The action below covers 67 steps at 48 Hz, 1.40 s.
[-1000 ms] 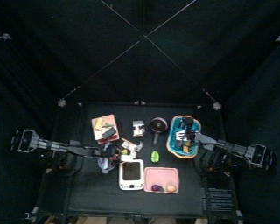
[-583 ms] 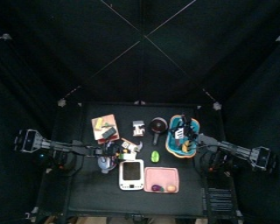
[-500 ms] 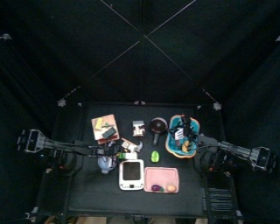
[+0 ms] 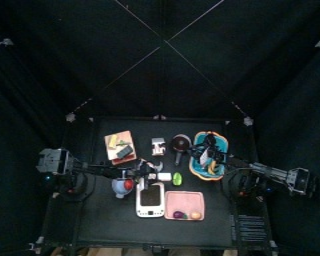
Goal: Set rice down above stove
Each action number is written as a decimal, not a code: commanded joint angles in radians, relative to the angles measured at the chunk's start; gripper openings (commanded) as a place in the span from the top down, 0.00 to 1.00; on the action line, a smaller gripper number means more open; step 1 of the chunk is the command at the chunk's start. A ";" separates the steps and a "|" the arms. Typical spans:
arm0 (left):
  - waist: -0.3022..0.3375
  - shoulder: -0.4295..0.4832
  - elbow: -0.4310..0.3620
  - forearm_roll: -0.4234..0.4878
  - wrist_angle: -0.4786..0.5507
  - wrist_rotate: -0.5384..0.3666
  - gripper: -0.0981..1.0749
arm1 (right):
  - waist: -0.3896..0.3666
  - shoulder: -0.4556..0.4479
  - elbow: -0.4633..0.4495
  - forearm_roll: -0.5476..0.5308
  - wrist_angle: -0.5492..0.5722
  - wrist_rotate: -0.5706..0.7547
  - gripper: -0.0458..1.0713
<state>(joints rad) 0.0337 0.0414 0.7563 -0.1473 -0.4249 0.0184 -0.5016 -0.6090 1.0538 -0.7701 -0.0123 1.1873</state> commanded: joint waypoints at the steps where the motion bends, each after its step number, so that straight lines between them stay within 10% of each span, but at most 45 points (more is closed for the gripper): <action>1: 0.002 0.023 -0.072 -0.107 -0.009 0.002 0.41 | 0.006 -0.026 -0.002 -0.012 -0.012 -0.003 0.22; 13: -0.006 0.069 -0.160 -0.316 0.008 0.040 0.42 | 0.006 -0.104 0.044 -0.014 -0.012 0.000 0.22; 28: -0.008 0.034 -0.247 -0.534 0.144 0.319 0.42 | 0.008 -0.173 0.083 0.011 -0.012 0.008 0.22; 53: -0.143 0.071 -0.284 -1.356 -0.253 1.032 0.42 | 0.006 -0.172 0.087 0.028 -0.011 0.008 0.22; 67: -0.186 0.160 -0.383 -1.476 -0.301 1.114 0.40 | 0.006 -0.169 0.086 0.028 -0.012 0.008 0.22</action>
<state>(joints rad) -0.1549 0.1917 0.4203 -1.6061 -0.7133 1.1321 -0.4970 -0.7793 1.1505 -0.7440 -0.0184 1.1934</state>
